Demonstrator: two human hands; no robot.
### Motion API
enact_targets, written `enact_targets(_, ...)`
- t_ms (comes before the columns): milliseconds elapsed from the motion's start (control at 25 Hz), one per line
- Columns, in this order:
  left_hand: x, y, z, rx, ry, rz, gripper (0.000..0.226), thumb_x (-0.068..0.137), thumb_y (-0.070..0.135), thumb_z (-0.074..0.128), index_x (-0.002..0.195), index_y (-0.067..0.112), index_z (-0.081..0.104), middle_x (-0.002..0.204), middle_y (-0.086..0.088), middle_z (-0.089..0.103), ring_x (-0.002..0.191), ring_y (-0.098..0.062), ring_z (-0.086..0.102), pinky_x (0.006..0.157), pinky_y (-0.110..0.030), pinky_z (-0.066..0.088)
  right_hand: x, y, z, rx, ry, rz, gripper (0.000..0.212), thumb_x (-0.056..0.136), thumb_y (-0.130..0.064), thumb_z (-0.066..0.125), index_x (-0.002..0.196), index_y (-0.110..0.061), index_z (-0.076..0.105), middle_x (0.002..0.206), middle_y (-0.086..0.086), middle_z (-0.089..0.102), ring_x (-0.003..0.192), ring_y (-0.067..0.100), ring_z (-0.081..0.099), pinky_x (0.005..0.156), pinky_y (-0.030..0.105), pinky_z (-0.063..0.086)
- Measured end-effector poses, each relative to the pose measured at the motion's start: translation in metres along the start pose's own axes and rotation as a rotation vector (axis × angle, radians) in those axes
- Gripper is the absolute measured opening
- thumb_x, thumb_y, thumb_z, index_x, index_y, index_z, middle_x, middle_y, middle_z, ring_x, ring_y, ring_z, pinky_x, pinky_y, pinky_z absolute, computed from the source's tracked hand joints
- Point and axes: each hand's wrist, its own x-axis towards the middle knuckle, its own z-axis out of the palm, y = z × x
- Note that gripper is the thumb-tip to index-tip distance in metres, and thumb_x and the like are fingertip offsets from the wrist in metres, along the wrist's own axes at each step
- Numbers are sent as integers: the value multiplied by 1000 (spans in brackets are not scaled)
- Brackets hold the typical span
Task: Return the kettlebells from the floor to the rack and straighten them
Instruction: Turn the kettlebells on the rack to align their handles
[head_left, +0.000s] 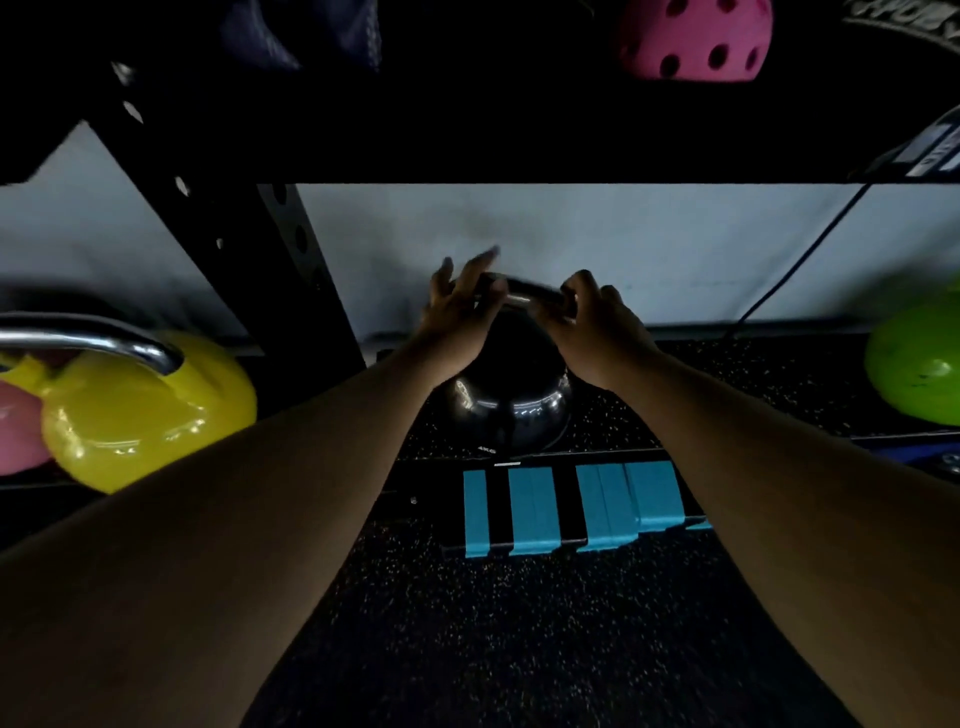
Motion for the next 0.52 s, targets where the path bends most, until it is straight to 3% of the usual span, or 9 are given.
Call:
enact_targets(80, -9, 3, 14, -154, 90, -141, 70, 94, 58, 43, 153, 41, 8, 162, -13, 4, 145, -36, 25, 111, -45, 28, 0, 7, -6, 46, -108, 7, 54, 87, -70, 40, 112, -22, 43, 107, 12, 58, 89, 28, 59, 66, 33, 44)
enact_targets(160, -14, 8, 23, -260, 143, -207, 77, 95, 55, 44, 155, 31, 2, 163, -13, 6, 145, -33, 25, 103, -36, 30, -6, 6, 0, 251, -130, 59, 57, 85, -71, 41, 111, -21, 46, 105, 11, 62, 87, 27, 62, 64, 33, 46)
enact_targets(280, 4, 1, 16, -343, 99, -124, 74, 99, 48, 39, 156, 24, -2, 164, -12, 13, 148, -30, 22, 110, -38, 26, -21, -3, 23, 408, 27, 112, 47, 93, -62, 34, 112, -21, 46, 99, 11, 65, 82, 30, 65, 63, 34, 48)
enact_targets(360, 6, 0, 19, -383, 77, -113, 70, 101, 47, 37, 156, 27, -1, 162, -12, 21, 143, -28, 31, 99, -28, 35, -24, -2, 30, 496, 17, 101, 44, 96, -57, 30, 108, -19, 50, 87, 8, 66, 71, 24, 64, 56, 31, 46)
enact_targets(440, -3, 3, 30, -399, 123, -121, 66, 102, 45, 35, 156, 31, 0, 161, -10, 23, 137, -24, 38, 79, -15, 46, -21, 1, 28, 696, 15, 106, 43, 97, -54, 34, 110, -19, 55, 83, 6, 68, 66, 21, 64, 59, 32, 49)
enact_targets(480, -6, 5, 32, -433, 122, -126, 64, 102, 45, 33, 155, 33, -2, 162, -9, 21, 138, -25, 37, 76, -14, 45, -21, 0, 29, 812, 26, 129, 42, 98, -50, 36, 116, -19, 57, 86, 3, 67, 66, 17, 62, 59, 29, 49)
enact_targets(520, 0, 5, 32, -459, 108, -136, 63, 102, 46, 31, 155, 36, -3, 163, -9, 17, 141, -29, 34, 83, -20, 46, -21, -2, 33, 893, 37, 149, 40, 100, -45, 35, 125, -21, 56, 94, 3, 65, 70, 14, 61, 57, 23, 49)
